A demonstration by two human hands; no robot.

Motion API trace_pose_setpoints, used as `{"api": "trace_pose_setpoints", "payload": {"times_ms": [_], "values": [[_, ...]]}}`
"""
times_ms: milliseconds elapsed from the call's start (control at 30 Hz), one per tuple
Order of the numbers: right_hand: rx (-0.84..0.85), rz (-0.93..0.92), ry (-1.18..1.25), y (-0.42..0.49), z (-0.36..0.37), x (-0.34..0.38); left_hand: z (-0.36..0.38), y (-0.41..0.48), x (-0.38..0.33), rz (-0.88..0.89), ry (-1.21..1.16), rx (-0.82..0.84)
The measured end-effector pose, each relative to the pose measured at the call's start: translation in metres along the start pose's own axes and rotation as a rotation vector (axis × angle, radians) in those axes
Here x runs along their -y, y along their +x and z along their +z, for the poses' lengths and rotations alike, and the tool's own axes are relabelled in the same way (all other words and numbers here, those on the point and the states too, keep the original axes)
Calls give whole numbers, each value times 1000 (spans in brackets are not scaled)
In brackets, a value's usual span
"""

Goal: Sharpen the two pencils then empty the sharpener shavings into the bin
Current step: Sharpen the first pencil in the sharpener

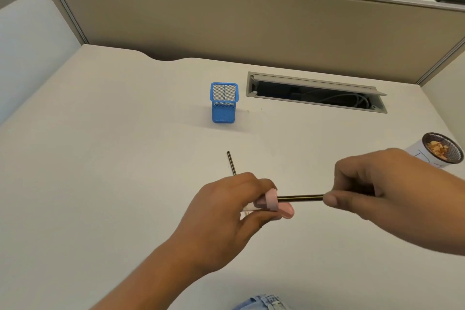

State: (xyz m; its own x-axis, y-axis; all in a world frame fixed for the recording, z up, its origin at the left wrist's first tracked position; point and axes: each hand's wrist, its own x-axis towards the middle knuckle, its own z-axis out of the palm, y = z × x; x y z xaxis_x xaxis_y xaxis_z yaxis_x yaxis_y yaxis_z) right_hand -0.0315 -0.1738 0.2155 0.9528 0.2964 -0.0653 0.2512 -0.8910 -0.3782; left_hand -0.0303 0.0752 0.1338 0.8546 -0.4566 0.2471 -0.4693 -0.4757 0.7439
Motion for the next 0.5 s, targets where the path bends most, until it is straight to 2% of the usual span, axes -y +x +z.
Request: {"api": "trace_pose_setpoints", "payload": {"times_ms": [167,267,333,400,500], "values": [[-73,-246,-211,1,-6,2,-1,-2,5,-37,-66,1],[-233,-536,-421,2,-2,-7,-2,-2,5,-37,-79,-9],[-287,-593,-467,2,-2,-9,-3,-1,3,-21,-70,-27],[-210,-434,-355,1,-1,-1,-4,0,2,7,-19,-53],[55,39,58,5,-8,8,-5,1,1,62,75,-69]]}}
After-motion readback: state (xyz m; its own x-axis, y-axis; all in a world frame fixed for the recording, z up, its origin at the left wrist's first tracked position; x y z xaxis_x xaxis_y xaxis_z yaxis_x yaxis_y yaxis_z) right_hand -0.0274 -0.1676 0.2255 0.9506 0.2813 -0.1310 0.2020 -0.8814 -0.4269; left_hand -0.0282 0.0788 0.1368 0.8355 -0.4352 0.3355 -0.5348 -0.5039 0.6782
